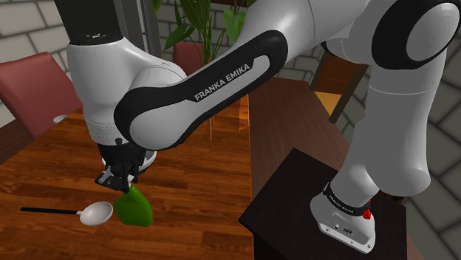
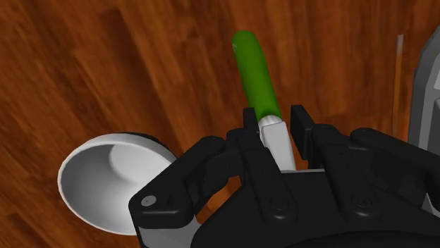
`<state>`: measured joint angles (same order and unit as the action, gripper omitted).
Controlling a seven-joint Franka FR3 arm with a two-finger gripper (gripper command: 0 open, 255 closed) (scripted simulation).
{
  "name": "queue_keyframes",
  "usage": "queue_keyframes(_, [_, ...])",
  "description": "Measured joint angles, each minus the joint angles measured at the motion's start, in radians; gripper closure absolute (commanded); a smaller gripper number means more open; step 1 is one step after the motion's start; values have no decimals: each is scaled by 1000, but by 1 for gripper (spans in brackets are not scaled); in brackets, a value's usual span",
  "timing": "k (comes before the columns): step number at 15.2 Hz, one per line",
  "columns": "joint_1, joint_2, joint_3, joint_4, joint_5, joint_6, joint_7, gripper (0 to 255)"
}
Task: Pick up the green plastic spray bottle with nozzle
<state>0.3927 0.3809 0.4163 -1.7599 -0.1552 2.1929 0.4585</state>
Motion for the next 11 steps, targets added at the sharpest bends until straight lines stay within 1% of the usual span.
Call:
queue_keyframes(8, [-8,-49,11,46,26,-91,-14,255])
queue_keyframes(11, [-6,-51,13,74,28,-121,-16,255])
